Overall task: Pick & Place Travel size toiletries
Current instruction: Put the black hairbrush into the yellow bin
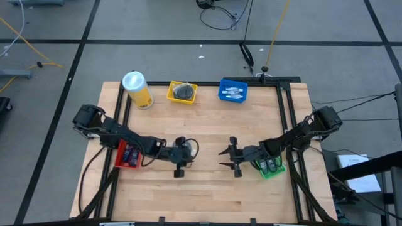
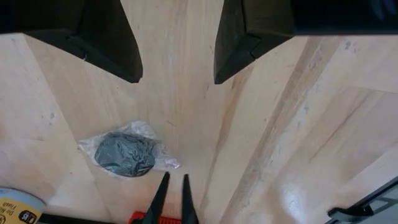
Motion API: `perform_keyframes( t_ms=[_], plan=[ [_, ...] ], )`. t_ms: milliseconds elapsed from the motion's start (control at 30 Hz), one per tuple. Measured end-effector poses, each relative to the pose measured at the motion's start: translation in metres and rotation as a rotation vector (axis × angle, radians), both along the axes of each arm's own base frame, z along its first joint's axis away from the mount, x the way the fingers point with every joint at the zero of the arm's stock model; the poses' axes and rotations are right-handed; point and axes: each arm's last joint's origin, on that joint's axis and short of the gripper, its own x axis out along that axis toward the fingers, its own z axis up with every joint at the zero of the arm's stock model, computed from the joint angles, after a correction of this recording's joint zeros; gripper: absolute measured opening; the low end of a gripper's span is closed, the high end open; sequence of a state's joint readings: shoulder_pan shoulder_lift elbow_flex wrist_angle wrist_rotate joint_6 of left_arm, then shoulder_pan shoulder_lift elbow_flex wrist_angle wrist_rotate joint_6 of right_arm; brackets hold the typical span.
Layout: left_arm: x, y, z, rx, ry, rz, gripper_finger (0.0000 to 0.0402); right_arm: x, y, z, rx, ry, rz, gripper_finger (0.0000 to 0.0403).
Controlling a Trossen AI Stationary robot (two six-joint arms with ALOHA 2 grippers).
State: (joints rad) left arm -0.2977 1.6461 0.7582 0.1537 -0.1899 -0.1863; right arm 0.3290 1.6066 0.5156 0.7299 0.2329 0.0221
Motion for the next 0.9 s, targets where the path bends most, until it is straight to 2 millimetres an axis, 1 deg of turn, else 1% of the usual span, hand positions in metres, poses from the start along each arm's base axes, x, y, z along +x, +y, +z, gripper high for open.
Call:
perform_keyframes(
  t_ms=[133, 200, 233, 300, 367, 467, 600, 767, 900],
  plan=[
    [-0.005, 0.000, -0.004, 0.074, 0.063, -0.052, 0.0162, 0.000, 0.000, 0.000, 0.013, 0.003, -0.006, 0.0194],
    [-0.011, 0.001, -0.009, 0.127, 0.128, -0.035, 0.0206, 0.000, 0.000, 0.000, 0.014, 0.006, -0.007, 0.0194],
    [-0.013, 0.002, -0.011, 0.140, 0.155, 0.003, 0.0223, 0.000, 0.000, -0.001, 0.013, 0.009, -0.007, 0.0194],
    [-0.015, 0.007, -0.014, 0.141, 0.182, 0.114, 0.0243, 0.000, 0.000, -0.001, 0.013, 0.010, -0.007, 0.0194],
    [-0.015, 0.012, -0.015, 0.113, 0.192, 0.184, 0.0247, 0.000, 0.000, -0.001, 0.013, 0.010, -0.008, 0.0194],
    [-0.015, 0.016, -0.017, 0.058, 0.190, 0.214, 0.0229, 0.000, 0.000, -0.001, 0.014, 0.010, -0.008, 0.0194],
    [-0.018, 0.023, -0.022, 0.046, 0.216, 0.235, 0.0182, 0.000, 0.000, -0.001, 0.014, 0.009, -0.008, 0.0194],
    [-0.020, 0.029, -0.025, 0.038, 0.226, 0.243, 0.0100, 0.000, 0.000, -0.001, 0.014, 0.009, -0.008, 0.0194],
    [-0.017, 0.029, -0.024, 0.035, 0.213, 0.181, 0.0022, 0.000, 0.000, -0.001, 0.014, 0.009, -0.008, 0.0194]
  ],
)
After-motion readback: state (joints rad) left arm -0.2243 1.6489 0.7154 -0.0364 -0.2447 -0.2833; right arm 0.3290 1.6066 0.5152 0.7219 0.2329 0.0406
